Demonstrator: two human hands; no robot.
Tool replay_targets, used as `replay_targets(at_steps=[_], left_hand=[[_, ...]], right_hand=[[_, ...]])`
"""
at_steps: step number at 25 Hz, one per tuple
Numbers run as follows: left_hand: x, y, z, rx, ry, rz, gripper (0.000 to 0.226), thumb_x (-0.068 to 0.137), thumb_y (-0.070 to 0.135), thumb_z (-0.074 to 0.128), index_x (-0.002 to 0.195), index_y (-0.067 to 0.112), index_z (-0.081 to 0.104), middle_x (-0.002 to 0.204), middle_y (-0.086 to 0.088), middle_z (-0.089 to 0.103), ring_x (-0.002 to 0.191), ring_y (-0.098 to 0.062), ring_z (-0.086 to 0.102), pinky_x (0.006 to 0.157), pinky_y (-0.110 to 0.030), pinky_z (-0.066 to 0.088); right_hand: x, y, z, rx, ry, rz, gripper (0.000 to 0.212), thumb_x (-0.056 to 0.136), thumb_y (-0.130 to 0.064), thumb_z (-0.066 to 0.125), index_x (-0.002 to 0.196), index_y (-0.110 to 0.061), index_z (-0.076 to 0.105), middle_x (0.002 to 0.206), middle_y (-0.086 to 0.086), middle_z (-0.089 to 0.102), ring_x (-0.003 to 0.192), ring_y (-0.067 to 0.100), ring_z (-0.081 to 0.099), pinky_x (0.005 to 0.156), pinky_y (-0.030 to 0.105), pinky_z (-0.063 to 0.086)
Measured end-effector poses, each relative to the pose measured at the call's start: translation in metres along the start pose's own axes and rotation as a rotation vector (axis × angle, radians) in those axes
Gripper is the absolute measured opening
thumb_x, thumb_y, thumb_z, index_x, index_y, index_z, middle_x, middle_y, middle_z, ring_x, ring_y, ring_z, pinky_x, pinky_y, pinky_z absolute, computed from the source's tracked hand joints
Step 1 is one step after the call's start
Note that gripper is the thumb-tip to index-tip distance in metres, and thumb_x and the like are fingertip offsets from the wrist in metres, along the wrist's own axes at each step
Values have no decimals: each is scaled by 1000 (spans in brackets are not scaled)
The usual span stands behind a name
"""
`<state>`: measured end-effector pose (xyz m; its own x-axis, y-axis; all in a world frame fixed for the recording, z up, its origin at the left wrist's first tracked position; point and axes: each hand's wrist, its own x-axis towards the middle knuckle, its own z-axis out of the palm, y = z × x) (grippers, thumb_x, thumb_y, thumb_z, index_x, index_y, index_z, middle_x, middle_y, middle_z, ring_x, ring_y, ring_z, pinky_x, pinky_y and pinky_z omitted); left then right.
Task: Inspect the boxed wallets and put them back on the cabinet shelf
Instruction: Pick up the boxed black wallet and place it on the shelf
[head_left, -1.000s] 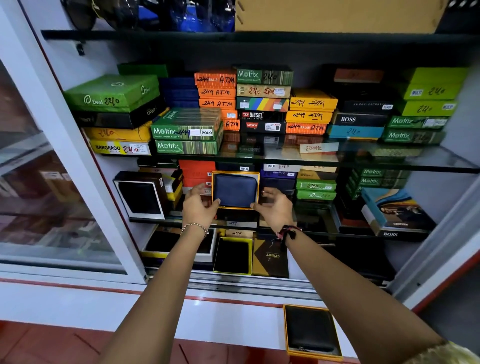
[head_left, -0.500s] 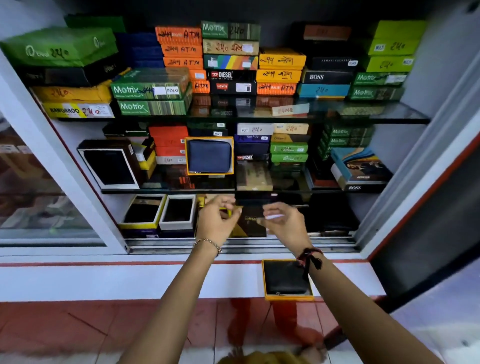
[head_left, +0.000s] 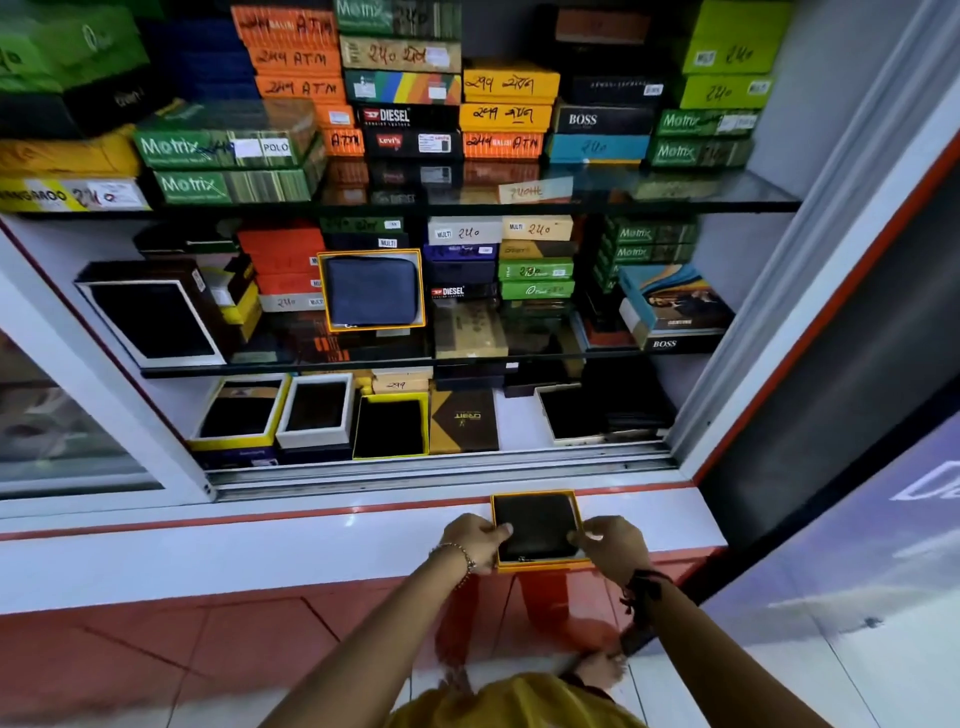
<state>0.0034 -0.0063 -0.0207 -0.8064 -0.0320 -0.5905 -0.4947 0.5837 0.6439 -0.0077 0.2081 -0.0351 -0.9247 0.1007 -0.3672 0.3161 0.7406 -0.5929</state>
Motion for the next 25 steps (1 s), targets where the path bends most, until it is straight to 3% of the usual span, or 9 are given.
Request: replay_targets(at_steps=[2,4,7,10,13,17,20,25], left_hand=[[-7,8,-4,10,39,9,44,87,44,63,55,19,48,60,-8,61,66,-32,70,85,-42,60],[-15,18,-15,-18,119,39,28,80,40,73,70,20,56,79,-10,71,78,-33,75,78,-40,62],[-28,41,-41,-218,204,120,35,72,32,82,90,21,54,90,2,66,75,-23,74,65,-36,64],[-35,77,-76,-279,330,290,37,75,30,80,100,21,53,98,1,63,85,-19,69,73,-32,61],[-31,116,-109,-362,418,459,38,82,15,73,113,17,52,111,-6,66,101,-25,67,93,-38,56],[-9,154,-138,-251,576,514,43,86,8,67,124,12,47,114,-4,65,94,-18,65,89,-33,56],[19,168,-155,-158,650,443,45,89,11,65,129,12,46,126,-12,64,107,-29,65,93,-46,56],[46,183,-168,-113,705,383,44,88,13,66,127,11,46,126,-15,64,109,-31,65,93,-40,54]], right_hand=[[-4,-10,-12,55,-11,42,30,86,-30,77,96,-2,76,95,18,78,83,30,74,78,38,61],[-9,-22,-31,181,-10,67,24,76,-23,86,90,-5,77,80,16,77,72,28,76,68,37,64],[-14,-47,-67,334,36,5,19,68,-16,90,81,-8,79,66,11,74,60,21,70,56,33,63],[-14,-85,-102,461,131,-169,24,69,-23,91,87,-12,80,70,2,78,61,13,73,55,30,60],[6,-130,-125,493,234,-317,36,73,-27,89,105,-13,79,93,0,82,80,10,78,66,28,64],[53,-182,-129,452,317,-369,44,80,-16,83,120,-2,71,116,14,76,109,23,71,99,43,57],[85,-210,-123,356,364,-372,42,81,-15,82,121,-4,72,119,13,75,114,24,70,102,39,55],[120,-233,-124,257,394,-330,41,81,-16,81,119,-6,73,117,13,76,111,27,71,98,39,56]])
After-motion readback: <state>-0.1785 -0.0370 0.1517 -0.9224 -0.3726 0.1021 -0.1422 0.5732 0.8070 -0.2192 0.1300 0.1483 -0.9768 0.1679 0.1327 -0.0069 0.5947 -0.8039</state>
